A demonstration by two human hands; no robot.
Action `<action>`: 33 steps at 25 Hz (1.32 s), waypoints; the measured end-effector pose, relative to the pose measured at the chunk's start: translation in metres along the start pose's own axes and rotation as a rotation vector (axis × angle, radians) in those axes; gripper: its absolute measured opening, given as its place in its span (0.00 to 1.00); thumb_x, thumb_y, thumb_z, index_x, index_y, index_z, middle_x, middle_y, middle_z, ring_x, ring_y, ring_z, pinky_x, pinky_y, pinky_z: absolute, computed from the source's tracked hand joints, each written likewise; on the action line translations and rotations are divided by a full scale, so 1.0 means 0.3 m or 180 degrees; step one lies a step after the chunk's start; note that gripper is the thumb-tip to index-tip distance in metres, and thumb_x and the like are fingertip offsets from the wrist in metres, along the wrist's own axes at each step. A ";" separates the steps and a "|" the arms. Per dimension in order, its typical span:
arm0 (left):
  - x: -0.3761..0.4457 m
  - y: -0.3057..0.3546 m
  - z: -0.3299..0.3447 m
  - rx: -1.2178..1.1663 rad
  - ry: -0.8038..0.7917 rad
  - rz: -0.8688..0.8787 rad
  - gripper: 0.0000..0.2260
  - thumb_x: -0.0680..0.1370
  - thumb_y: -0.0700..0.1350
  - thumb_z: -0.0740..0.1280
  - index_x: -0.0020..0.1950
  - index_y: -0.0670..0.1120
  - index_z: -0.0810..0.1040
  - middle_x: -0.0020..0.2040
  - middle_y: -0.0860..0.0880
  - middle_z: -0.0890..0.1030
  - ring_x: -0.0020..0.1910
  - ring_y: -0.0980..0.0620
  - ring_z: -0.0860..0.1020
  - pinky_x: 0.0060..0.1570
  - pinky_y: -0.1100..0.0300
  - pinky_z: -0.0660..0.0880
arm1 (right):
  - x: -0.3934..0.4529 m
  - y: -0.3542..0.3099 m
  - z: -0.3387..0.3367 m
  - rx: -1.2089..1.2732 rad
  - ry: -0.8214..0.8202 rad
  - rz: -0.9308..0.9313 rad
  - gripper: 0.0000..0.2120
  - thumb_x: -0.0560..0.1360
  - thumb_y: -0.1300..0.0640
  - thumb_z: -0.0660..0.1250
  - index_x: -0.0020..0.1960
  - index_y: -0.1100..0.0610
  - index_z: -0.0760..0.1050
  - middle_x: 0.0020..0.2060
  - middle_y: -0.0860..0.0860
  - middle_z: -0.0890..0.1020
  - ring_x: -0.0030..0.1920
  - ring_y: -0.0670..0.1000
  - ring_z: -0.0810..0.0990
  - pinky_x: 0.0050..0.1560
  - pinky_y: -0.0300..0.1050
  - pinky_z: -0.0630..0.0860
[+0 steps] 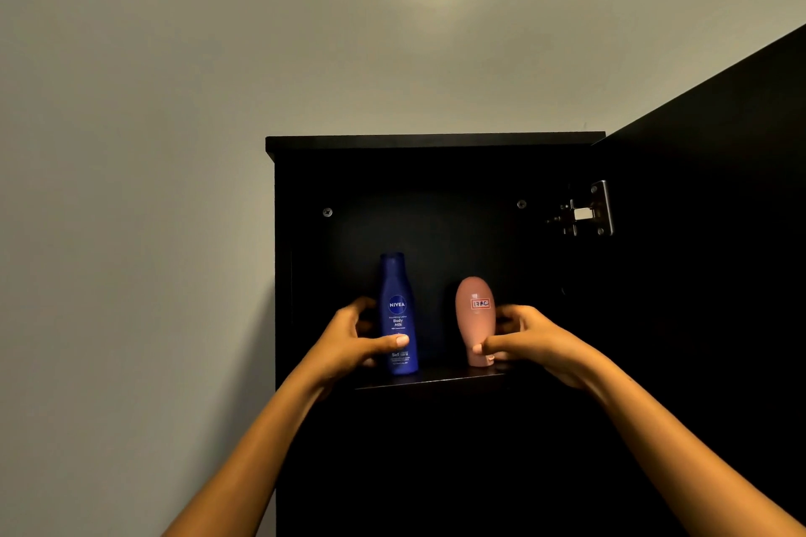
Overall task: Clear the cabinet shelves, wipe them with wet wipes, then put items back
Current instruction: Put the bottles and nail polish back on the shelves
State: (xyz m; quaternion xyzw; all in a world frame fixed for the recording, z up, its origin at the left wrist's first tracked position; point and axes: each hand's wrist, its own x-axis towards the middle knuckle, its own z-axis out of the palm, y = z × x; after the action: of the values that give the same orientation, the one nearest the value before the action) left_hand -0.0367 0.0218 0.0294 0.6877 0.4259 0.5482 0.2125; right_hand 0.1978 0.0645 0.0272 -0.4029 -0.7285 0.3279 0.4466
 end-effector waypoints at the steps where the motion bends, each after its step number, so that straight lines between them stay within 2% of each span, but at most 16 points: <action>1: -0.008 0.000 -0.004 0.0016 -0.0022 -0.0023 0.17 0.69 0.38 0.73 0.49 0.53 0.70 0.46 0.54 0.79 0.44 0.57 0.79 0.39 0.61 0.77 | -0.002 0.000 -0.003 -0.0015 0.0003 0.0019 0.30 0.69 0.64 0.73 0.67 0.62 0.65 0.41 0.48 0.77 0.40 0.45 0.79 0.33 0.31 0.75; 4: -0.021 -0.010 -0.005 -0.0033 -0.0040 -0.0040 0.16 0.69 0.37 0.72 0.49 0.52 0.71 0.45 0.53 0.79 0.43 0.57 0.79 0.39 0.62 0.76 | 0.008 0.007 -0.003 -0.0024 0.0011 0.0068 0.25 0.68 0.64 0.73 0.63 0.63 0.69 0.42 0.50 0.79 0.41 0.46 0.80 0.34 0.32 0.76; 8: -0.023 -0.019 -0.019 -0.0117 -0.0036 -0.0042 0.15 0.70 0.37 0.72 0.47 0.52 0.71 0.45 0.54 0.80 0.39 0.61 0.80 0.38 0.65 0.77 | 0.021 0.027 -0.011 -0.0104 0.0153 0.0055 0.18 0.68 0.64 0.71 0.57 0.63 0.74 0.44 0.54 0.81 0.44 0.51 0.81 0.44 0.39 0.79; 10: -0.023 -0.025 -0.021 -0.0115 -0.0065 -0.0055 0.14 0.70 0.37 0.71 0.47 0.53 0.71 0.45 0.55 0.80 0.38 0.63 0.80 0.39 0.64 0.77 | 0.024 0.035 -0.012 -0.0117 0.0178 0.0023 0.15 0.68 0.64 0.71 0.55 0.62 0.75 0.43 0.54 0.81 0.43 0.51 0.81 0.45 0.41 0.79; 13: -0.020 -0.026 -0.021 -0.0206 -0.0099 -0.0066 0.15 0.70 0.36 0.71 0.50 0.52 0.71 0.45 0.54 0.80 0.38 0.62 0.81 0.38 0.66 0.78 | 0.023 0.036 -0.013 -0.0099 0.0162 -0.0020 0.14 0.68 0.64 0.71 0.52 0.59 0.74 0.43 0.54 0.81 0.44 0.51 0.81 0.44 0.40 0.79; 17: -0.020 -0.028 -0.022 -0.0259 -0.0104 -0.0103 0.15 0.70 0.36 0.71 0.49 0.52 0.72 0.45 0.53 0.80 0.39 0.60 0.81 0.38 0.66 0.79 | 0.015 0.043 -0.017 -0.0132 0.0163 -0.0116 0.11 0.68 0.65 0.73 0.47 0.56 0.74 0.41 0.52 0.81 0.41 0.49 0.82 0.37 0.35 0.78; 19: -0.017 -0.034 -0.024 -0.0238 -0.0107 -0.0105 0.16 0.70 0.37 0.72 0.52 0.51 0.72 0.47 0.52 0.81 0.43 0.58 0.81 0.39 0.66 0.79 | 0.013 0.049 -0.016 -0.0152 0.0159 -0.0169 0.14 0.66 0.64 0.75 0.50 0.59 0.76 0.41 0.53 0.82 0.41 0.49 0.83 0.38 0.37 0.79; 21: -0.014 -0.038 -0.026 -0.0215 -0.0087 -0.0124 0.16 0.70 0.38 0.72 0.52 0.51 0.72 0.48 0.52 0.80 0.45 0.56 0.81 0.40 0.65 0.78 | 0.016 0.050 -0.014 -0.0165 0.0154 -0.0163 0.16 0.64 0.63 0.77 0.49 0.58 0.76 0.42 0.53 0.82 0.42 0.49 0.82 0.39 0.37 0.78; 24: -0.012 -0.042 -0.026 -0.0189 -0.0112 -0.0127 0.17 0.70 0.39 0.72 0.55 0.48 0.72 0.48 0.51 0.81 0.45 0.57 0.81 0.37 0.67 0.78 | 0.020 0.047 -0.011 -0.0233 0.0167 -0.0157 0.14 0.63 0.60 0.78 0.44 0.52 0.75 0.42 0.51 0.82 0.41 0.47 0.82 0.36 0.34 0.76; 31: -0.011 -0.043 -0.021 -0.0180 -0.0130 -0.0084 0.16 0.70 0.37 0.71 0.55 0.47 0.73 0.47 0.51 0.81 0.40 0.59 0.82 0.34 0.70 0.76 | 0.020 0.046 -0.012 -0.0336 0.0151 -0.0188 0.12 0.63 0.60 0.78 0.41 0.53 0.77 0.39 0.51 0.83 0.38 0.46 0.82 0.35 0.33 0.77; 33: -0.008 -0.047 -0.024 -0.0162 -0.0116 -0.0103 0.17 0.70 0.38 0.72 0.56 0.47 0.72 0.48 0.51 0.80 0.43 0.58 0.81 0.33 0.70 0.76 | 0.025 0.046 -0.009 -0.0396 0.0170 -0.0172 0.12 0.63 0.60 0.78 0.40 0.52 0.76 0.38 0.50 0.83 0.38 0.46 0.82 0.36 0.34 0.77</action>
State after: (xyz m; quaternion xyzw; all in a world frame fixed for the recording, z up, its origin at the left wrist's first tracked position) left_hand -0.0483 0.0262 0.0195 0.6849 0.4191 0.5427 0.2465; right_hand 0.2024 0.0778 0.0196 -0.4187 -0.7459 0.2590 0.4487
